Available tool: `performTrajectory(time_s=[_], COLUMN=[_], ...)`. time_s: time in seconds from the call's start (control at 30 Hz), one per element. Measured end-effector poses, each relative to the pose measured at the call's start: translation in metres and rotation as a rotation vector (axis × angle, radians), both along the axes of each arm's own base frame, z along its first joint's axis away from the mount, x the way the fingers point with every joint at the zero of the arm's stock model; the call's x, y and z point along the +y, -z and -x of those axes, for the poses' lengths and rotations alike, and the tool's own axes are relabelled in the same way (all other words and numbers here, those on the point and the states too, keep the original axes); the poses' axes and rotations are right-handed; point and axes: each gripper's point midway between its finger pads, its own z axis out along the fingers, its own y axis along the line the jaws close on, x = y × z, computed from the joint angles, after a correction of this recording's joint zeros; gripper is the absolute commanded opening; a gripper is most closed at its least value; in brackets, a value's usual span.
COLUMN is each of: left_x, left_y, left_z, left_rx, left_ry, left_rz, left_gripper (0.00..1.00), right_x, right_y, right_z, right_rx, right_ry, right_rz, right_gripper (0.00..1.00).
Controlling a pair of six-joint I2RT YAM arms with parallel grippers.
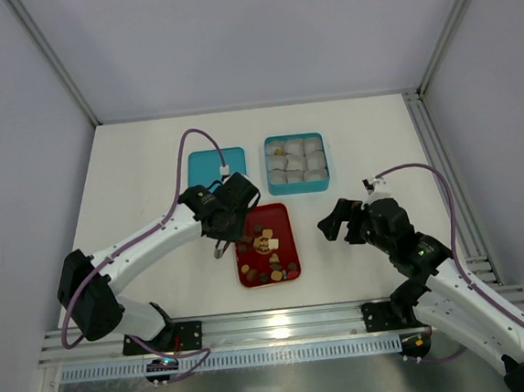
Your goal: Pack the chocolate
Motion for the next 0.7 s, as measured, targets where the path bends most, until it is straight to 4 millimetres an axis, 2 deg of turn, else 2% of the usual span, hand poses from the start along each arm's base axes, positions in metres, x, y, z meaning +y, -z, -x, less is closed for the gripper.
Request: performTrajectory(time_s=[0.7], left_x=[0.0004], left_y=[0.0053], left_z=[0.0038], left_rx=[0.022], left_ry=[0.005], left_rz=[-0.004], left_gripper=[0.41], right_x=[0.0001], right_y=[0.0047], right_z=[0.0011], right_rx=[0.010], right_ry=[0.001], right_rz=[-0.001], right_gripper=[1.00])
